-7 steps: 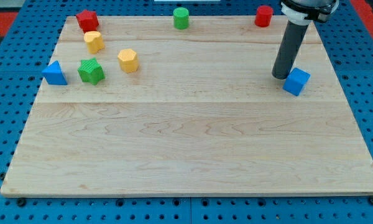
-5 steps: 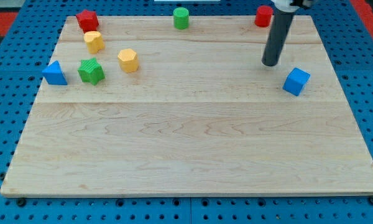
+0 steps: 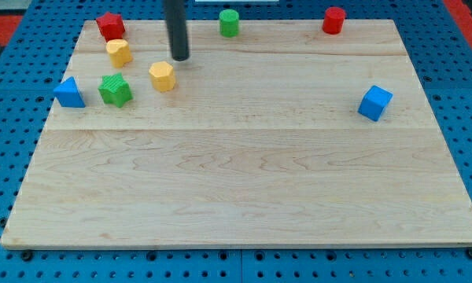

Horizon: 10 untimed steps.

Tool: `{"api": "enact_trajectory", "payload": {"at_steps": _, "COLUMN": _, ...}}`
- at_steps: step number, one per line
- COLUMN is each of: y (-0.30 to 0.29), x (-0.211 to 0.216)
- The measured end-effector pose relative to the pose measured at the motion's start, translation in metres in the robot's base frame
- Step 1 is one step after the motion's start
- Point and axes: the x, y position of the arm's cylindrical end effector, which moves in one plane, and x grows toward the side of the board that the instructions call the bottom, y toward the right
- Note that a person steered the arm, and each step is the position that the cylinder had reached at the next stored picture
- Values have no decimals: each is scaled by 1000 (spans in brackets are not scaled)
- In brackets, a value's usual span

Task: Slide the green star to the bottom left of the board

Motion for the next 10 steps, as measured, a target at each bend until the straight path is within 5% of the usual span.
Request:
{"api": "enact_trajectory", "payload": {"at_steps": 5, "y": -76, "x": 61}}
{"api": "enact_trajectory", "payload": {"at_steps": 10, "y": -102, "x": 265}}
